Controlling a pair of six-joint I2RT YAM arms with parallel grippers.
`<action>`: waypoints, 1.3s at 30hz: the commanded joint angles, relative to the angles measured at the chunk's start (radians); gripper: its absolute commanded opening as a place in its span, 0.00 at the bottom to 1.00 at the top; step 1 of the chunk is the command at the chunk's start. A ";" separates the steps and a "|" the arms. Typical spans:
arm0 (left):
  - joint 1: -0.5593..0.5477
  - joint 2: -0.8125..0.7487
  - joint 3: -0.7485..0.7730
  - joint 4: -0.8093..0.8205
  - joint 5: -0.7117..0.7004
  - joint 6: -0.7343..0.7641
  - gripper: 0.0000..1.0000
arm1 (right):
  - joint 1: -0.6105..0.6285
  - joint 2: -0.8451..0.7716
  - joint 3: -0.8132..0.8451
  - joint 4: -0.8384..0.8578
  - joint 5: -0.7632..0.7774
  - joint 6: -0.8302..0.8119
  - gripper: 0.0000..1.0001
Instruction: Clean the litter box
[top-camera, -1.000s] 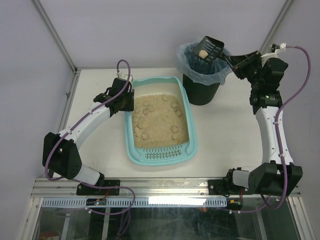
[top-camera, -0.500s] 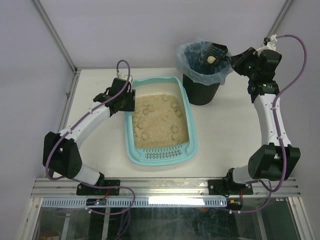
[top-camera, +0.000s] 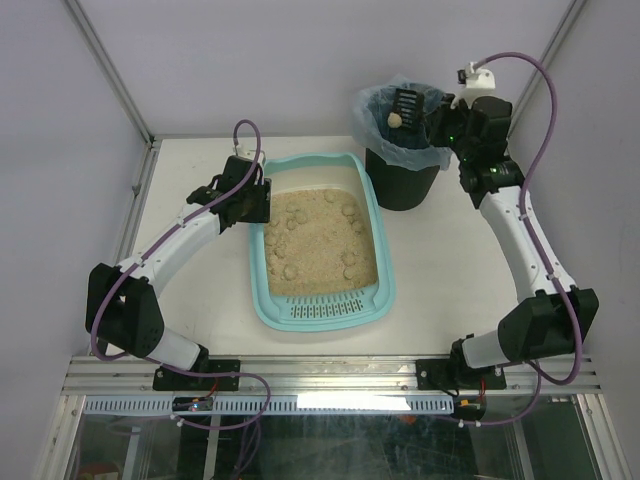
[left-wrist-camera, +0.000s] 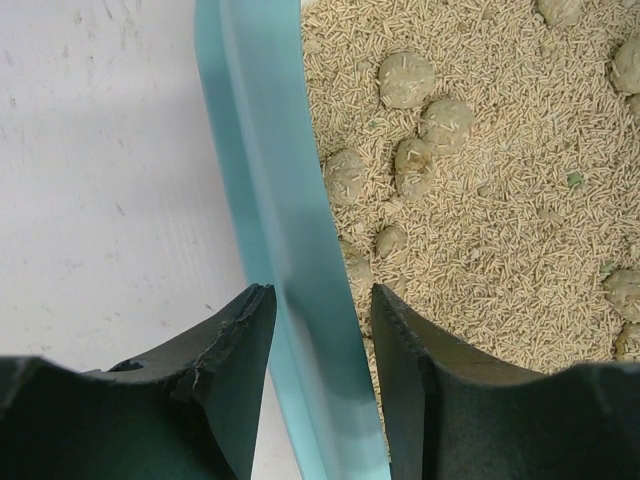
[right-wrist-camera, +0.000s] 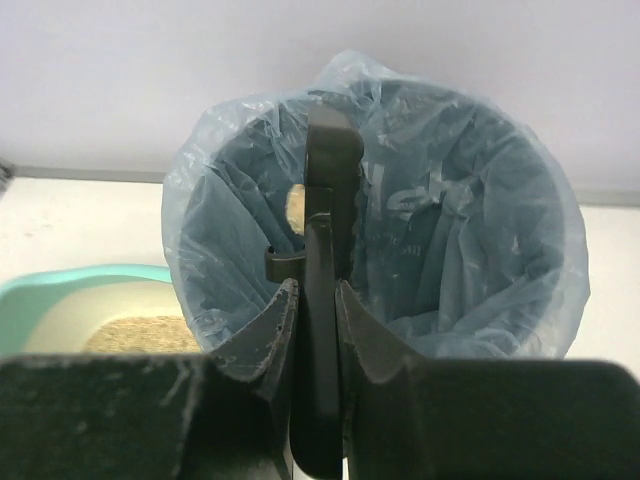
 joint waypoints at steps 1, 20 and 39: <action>0.006 -0.003 0.001 0.035 0.010 0.016 0.45 | 0.063 -0.023 0.067 0.081 0.186 -0.288 0.00; 0.006 -0.004 0.001 0.035 0.010 0.016 0.44 | 0.144 -0.299 0.007 0.106 0.101 0.021 0.00; 0.006 0.007 0.002 0.034 0.025 0.017 0.41 | 0.463 -0.171 -0.030 -0.336 0.183 0.196 0.00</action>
